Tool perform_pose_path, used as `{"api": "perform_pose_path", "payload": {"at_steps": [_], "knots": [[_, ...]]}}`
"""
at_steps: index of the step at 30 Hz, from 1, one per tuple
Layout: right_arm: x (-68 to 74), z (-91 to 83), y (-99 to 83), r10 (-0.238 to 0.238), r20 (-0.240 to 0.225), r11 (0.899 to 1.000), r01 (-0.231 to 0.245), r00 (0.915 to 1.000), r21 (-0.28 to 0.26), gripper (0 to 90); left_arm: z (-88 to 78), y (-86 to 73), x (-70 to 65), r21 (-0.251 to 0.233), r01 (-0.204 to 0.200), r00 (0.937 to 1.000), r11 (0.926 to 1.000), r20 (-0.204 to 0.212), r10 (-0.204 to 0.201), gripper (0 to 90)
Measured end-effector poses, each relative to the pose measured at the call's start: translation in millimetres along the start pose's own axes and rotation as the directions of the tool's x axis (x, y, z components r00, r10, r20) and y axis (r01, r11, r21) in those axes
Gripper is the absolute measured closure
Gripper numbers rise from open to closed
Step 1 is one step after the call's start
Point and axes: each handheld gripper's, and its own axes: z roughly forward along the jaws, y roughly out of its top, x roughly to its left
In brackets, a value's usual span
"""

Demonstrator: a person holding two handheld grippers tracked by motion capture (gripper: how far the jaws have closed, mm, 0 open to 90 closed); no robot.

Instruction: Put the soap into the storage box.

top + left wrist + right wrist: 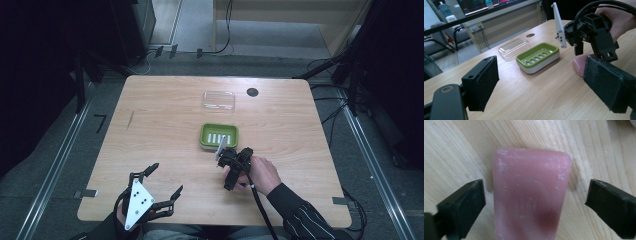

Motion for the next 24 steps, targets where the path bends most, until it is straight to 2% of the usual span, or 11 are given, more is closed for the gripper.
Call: {"api": "perform_pose_path", "payload": {"at_steps": [3, 22, 24], "knots": [[0.5, -1.0, 0.1, -0.012, -0.004, 1.0, 0.011, 0.9999, -0.009, 14.0, 0.0, 0.0, 0.1, -0.001, 0.001, 1.0, 1.0, -0.001, -0.001, 13.6], [0.8, 1.4, 0.4, -0.006, -0.014, 1.0, 0.006, 0.9999, 0.002, 27.1, -0.5, 0.0, 0.4, -0.001, 0.0, 1.0, 1.0, -0.001, 0.0, 13.6], [0.8, 0.7, 0.2, -0.013, -0.022, 1.0, 0.013, 0.9997, -0.002, 31.1, -0.5, 0.0, 0.4, -0.002, 0.001, 1.0, 1.0, -0.001, -0.001, 13.6]]}}
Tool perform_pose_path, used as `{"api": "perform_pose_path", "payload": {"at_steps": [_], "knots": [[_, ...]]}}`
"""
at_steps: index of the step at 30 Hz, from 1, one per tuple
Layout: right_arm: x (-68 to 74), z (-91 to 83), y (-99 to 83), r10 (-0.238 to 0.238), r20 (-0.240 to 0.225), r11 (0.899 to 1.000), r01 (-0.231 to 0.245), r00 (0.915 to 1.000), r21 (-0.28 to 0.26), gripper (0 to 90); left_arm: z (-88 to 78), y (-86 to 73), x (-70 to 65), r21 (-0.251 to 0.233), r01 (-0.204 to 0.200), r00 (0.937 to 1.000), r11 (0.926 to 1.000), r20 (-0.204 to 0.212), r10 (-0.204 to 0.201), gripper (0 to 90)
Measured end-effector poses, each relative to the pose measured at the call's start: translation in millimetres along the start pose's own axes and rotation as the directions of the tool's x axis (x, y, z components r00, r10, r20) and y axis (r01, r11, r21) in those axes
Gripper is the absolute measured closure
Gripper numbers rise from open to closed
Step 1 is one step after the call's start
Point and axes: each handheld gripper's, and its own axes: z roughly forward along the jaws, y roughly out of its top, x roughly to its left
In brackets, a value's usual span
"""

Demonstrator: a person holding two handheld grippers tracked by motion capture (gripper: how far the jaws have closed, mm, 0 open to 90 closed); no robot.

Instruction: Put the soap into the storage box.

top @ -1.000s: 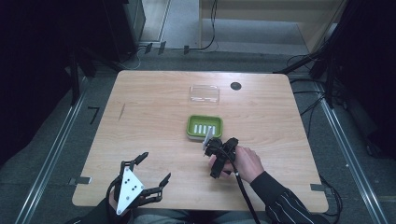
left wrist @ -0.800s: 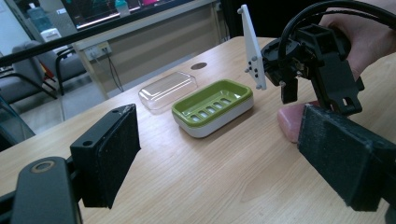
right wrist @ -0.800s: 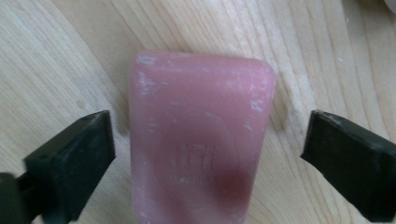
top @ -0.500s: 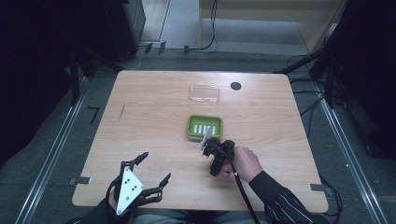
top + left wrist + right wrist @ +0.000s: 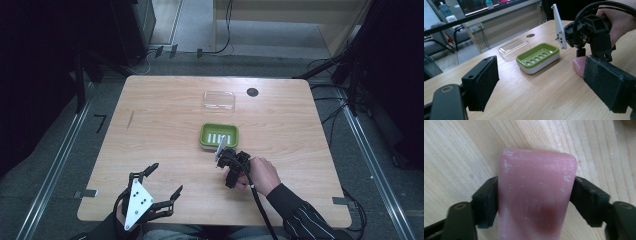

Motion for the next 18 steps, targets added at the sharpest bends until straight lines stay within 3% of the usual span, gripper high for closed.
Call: {"api": "perform_pose_path", "payload": {"at_steps": [4, 18], "knots": [[1.0, -1.2, 0.0, -0.002, -0.014, 1.0, 0.002, 0.9999, -0.004, 36.7, -0.1, 0.0, 0.0, 0.0, -0.001, 1.0, 1.0, 0.0, 0.001, 13.6], [-0.1, -5.5, -1.4, -0.014, -0.001, 1.0, 0.014, 0.9999, -0.005, 38.7, -0.2, 0.0, 0.1, -0.002, 0.0, 1.0, 1.0, 0.0, 0.0, 13.6]]}}
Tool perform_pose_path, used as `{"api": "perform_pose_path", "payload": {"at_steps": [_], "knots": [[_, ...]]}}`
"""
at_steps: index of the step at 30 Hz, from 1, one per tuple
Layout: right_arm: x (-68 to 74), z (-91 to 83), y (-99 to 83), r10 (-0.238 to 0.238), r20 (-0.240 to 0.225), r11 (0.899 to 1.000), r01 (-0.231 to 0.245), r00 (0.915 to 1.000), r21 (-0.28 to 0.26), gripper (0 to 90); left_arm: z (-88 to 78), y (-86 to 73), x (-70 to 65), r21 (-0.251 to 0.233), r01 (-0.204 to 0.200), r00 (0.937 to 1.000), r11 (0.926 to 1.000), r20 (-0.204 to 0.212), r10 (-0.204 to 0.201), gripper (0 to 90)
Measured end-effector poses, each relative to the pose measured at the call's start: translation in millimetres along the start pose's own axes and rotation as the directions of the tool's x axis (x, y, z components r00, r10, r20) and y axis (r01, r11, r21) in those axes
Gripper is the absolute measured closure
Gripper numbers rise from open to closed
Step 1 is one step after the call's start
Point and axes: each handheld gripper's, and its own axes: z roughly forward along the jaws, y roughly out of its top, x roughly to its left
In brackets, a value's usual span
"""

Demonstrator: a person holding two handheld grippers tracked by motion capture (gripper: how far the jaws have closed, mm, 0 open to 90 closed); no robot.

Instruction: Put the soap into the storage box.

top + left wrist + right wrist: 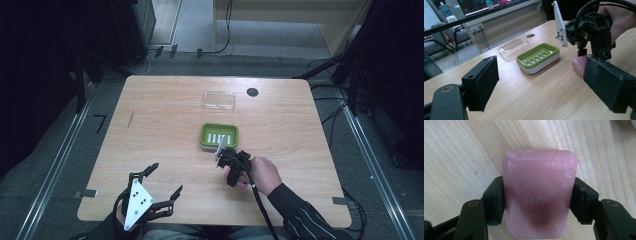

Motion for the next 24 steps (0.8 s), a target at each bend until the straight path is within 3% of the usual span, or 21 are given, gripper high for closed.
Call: {"api": "perform_pose_path", "payload": {"at_steps": [24], "knots": [[-9.4, -16.8, -5.1, 0.017, 0.019, 0.999, -0.016, 0.9997, -0.039, 38.9, -0.1, 0.0, 0.1, 0.002, -0.001, 1.0, 1.0, 0.0, 0.001, 13.6]]}}
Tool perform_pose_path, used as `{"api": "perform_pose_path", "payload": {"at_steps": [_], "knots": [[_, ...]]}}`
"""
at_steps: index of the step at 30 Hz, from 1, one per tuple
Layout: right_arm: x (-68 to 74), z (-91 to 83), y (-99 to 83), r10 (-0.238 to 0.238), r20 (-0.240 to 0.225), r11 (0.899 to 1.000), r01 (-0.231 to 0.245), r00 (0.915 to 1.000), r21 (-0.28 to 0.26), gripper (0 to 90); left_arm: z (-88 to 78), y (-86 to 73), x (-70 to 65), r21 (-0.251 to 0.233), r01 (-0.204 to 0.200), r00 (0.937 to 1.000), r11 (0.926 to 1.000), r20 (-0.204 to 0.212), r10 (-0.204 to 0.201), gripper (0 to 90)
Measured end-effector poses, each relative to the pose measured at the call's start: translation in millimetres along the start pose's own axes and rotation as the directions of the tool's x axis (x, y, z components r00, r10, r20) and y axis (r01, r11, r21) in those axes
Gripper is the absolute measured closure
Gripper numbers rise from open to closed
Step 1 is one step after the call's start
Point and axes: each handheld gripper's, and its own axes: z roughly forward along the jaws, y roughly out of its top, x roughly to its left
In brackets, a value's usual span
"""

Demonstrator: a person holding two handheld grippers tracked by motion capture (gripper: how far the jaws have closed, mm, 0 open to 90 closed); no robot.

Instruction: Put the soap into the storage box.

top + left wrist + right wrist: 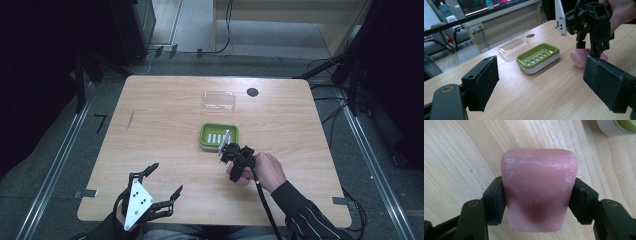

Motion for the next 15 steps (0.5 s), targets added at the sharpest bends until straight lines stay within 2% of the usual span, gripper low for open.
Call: {"api": "perform_pose_path", "payload": {"at_steps": [15], "knots": [[-7.1, -11.7, 0.8, 0.0, 0.021, 1.0, 0.0, 0.9998, -0.025, 38.9, 0.4, 0.0, -0.3, -0.001, 0.001, 1.0, 1.0, 0.001, -0.001, 13.6]]}}
